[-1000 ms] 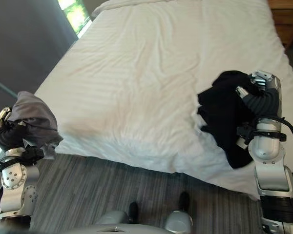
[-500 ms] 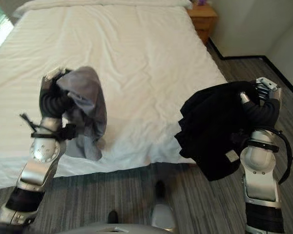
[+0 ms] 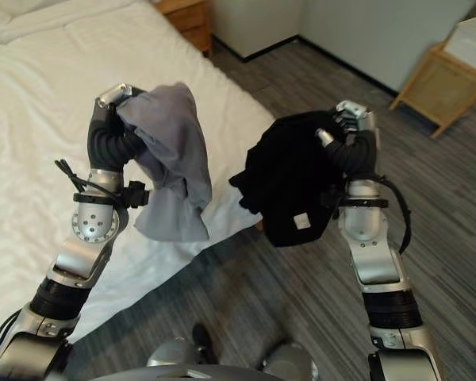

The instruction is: Pick up bed clothes into laundry basket.

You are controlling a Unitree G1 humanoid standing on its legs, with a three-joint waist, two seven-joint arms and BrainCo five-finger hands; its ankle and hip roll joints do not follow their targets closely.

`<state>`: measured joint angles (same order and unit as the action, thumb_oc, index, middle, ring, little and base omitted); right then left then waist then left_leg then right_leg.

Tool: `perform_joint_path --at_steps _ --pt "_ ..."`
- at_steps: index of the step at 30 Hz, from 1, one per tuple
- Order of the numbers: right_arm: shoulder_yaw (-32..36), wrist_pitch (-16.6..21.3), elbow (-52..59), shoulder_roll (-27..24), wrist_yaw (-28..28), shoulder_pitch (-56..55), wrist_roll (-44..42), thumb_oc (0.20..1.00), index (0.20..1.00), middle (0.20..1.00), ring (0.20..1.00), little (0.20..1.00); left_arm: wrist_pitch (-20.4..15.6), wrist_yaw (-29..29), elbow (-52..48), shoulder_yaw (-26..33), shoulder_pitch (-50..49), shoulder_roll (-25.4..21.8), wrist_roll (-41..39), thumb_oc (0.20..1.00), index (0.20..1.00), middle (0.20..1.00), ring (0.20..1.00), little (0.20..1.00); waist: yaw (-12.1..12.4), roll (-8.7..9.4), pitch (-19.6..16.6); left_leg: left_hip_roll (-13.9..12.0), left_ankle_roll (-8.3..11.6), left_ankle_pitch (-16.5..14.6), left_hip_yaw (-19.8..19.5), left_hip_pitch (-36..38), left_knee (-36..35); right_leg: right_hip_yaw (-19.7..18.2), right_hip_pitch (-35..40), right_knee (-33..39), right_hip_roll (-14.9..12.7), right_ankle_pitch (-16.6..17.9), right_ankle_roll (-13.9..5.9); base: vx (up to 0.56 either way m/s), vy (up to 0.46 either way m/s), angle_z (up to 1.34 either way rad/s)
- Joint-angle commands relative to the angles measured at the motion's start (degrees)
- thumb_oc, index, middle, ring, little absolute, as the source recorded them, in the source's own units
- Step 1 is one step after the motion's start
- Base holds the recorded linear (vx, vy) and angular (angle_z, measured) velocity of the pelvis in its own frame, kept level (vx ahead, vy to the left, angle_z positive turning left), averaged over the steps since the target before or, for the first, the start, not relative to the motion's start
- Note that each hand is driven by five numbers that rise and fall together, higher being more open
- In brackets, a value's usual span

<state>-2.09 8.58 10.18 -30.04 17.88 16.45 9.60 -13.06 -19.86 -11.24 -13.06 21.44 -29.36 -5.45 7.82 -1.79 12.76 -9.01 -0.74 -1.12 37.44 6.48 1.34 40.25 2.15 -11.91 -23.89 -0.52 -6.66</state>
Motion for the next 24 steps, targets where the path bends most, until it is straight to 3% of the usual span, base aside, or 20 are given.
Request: perform_joint_path --at_steps 1,4,6,7,9,10,15,16,17,19,21,23,24 --pt "2.53 1.85 5.13 -3.54 1.42 3.54 1.10 0.200 0.200 0.200 0.200 0.200 -2.74 -1.09 -2.26 1.20 1.44 3.25 0.04 0.200 0.200 0.200 0.200 0.200 -1.24 -1.27 -5.44 -8.45 8.99 7.66 -2.41 -0.09 -5.35 -2.10 8.97 10.77 4.12 3.17 -7.40 -0.02 -0.179 -0.72" --pt "-1.16 1.51 3.13 -4.91 0.90 6.07 0.36 0.200 0.200 0.200 0.200 0.200 -3.37 -1.42 -1.48 2.31 -1.29 4.52 -1.86 0.200 0.200 0.200 0.200 0.200 -0.13 -2.23 -4.11 -11.44 10.73 8.37 -3.90 -0.09 -1.00 -4.23 9.19 15.57 7.80 1.39 -5.20 0.06 -0.343 -1.11" --pt "-2.80 0.94 2.65 -5.64 0.51 6.65 1.13 0.200 0.200 0.200 0.200 0.200 -3.61 -1.77 -0.66 2.97 -2.53 5.68 -3.39 0.200 0.200 0.200 0.200 0.200 0.85 -2.70 -2.38 -11.73 10.25 9.36 -8.86 -3.17 5.35 -5.20 9.46 16.19 9.22 0.12 -3.52 0.00 -0.186 -1.36" --pt "-2.86 0.89 2.65 -5.70 0.53 6.72 1.16 0.200 0.200 0.200 0.200 0.200 -3.66 -1.75 -0.61 3.02 -2.49 5.74 -3.43 0.200 0.200 0.200 0.200 0.200 0.69 -2.81 -2.41 -11.95 10.26 9.14 -9.16 -3.64 5.95 -5.08 9.39 16.15 9.31 0.06 -3.43 0.05 -0.210 -1.19" --pt "-2.28 0.86 0.06 -7.91 -0.74 4.44 0.91 0.200 0.200 0.200 0.200 0.200 -4.00 -0.53 0.08 2.79 -4.14 7.28 -4.33 0.200 0.200 0.200 0.200 0.200 2.32 -1.41 -1.20 -6.30 8.88 5.87 -17.50 -9.87 10.93 -6.85 10.82 16.58 9.87 -1.57 -2.66 0.24 -0.378 -0.91" --pt "-2.25 0.64 -1.95 -9.30 -0.63 4.64 0.68 0.200 0.200 0.200 0.200 0.200 -4.33 1.32 -0.51 1.41 -5.55 7.88 -4.76 0.200 0.200 0.200 0.200 0.200 4.10 0.20 -0.19 -3.35 7.96 4.38 -18.21 -15.34 11.83 -7.74 12.31 16.78 10.64 -2.72 -2.62 0.24 -0.361 -0.55" --pt "-2.45 0.64 -2.57 -9.41 -0.56 5.09 0.47 0.200 0.200 0.200 0.200 0.200 -4.26 1.76 -0.91 1.22 -6.18 7.98 -4.91 0.200 0.200 0.200 0.200 0.200 4.77 0.33 -0.34 -2.89 7.67 4.90 -16.93 -17.34 11.75 -8.63 12.28 16.75 11.38 -3.44 -2.54 0.12 -0.083 -0.52" --pt "-3.64 0.26 -4.38 -9.48 -0.48 6.44 0.27 0.200 0.200 0.200 0.200 0.200 -3.83 1.93 -0.47 0.04 -6.25 8.34 -4.93 0.200 0.200 0.200 0.200 0.200 5.77 -0.70 -0.62 -1.88 7.25 7.50 -14.73 -19.74 8.53 -9.36 13.93 16.91 13.89 -4.84 -3.04 0.85 -0.136 -0.10" --pt "-6.87 -0.39 -7.71 -8.71 -0.12 8.92 0.37 0.200 0.200 0.200 0.200 0.200 -3.04 0.56 1.32 -2.91 -4.25 9.57 -5.17 0.200 0.200 0.200 0.200 0.200 9.09 -0.30 -1.52 1.65 6.21 9.49 -18.57 -20.90 -0.44 -12.88 17.72 16.77 16.50 -8.55 -3.06 0.83 -0.131 0.00" --pt "-7.50 -0.36 -9.11 -8.36 0.22 9.17 0.84 0.200 0.200 0.200 0.200 0.200 -2.68 0.15 2.00 -3.38 -3.66 9.62 -4.74 0.200 0.200 0.200 0.200 0.200 9.81 0.09 -1.73 2.70 5.14 10.47 -20.12 -20.47 -1.44 -14.06 18.37 15.59 16.92 -9.37 -2.71 0.57 -0.055 -0.10" --pt "-7.38 -0.04 -10.37 -7.14 1.49 8.06 1.82 0.200 0.200 0.200 0.200 0.200 -2.53 -0.72 2.32 -4.97 -2.36 9.41 -4.80 0.200 0.200 0.200 0.200 0.200 10.16 2.38 -1.63 4.71 2.15 9.52 -20.21 -18.67 -1.49 -14.95 17.02 6.58 16.30 -7.23 -4.61 0.38 -0.030 -0.65" --pt "-7.33 -0.03 -10.38 -7.13 1.50 8.04 1.82 0.200 0.200 0.200 0.200 0.200 -2.54 -0.73 2.34 -5.02 -2.33 9.40 -4.80 0.200 0.200 0.200 0.200 0.200 10.37 2.41 -1.75 4.63 2.13 9.50 -20.05 -18.77 -1.48 -15.15 16.77 6.45 16.25 -7.26 -4.61 0.26 0.007 -0.46" --pt "-7.19 -1.15 -10.65 -6.55 1.92 8.20 3.37 0.200 0.200 0.200 0.200 0.200 -1.53 -1.91 2.93 -6.84 0.40 9.11 -4.44 0.200 0.200 0.200 0.200 0.200 7.27 3.53 0.09 6.82 -1.23 6.78 -21.55 -12.84 -3.55 -18.17 9.37 -13.58 13.36 3.57 -8.34 0.70 0.078 -0.04"
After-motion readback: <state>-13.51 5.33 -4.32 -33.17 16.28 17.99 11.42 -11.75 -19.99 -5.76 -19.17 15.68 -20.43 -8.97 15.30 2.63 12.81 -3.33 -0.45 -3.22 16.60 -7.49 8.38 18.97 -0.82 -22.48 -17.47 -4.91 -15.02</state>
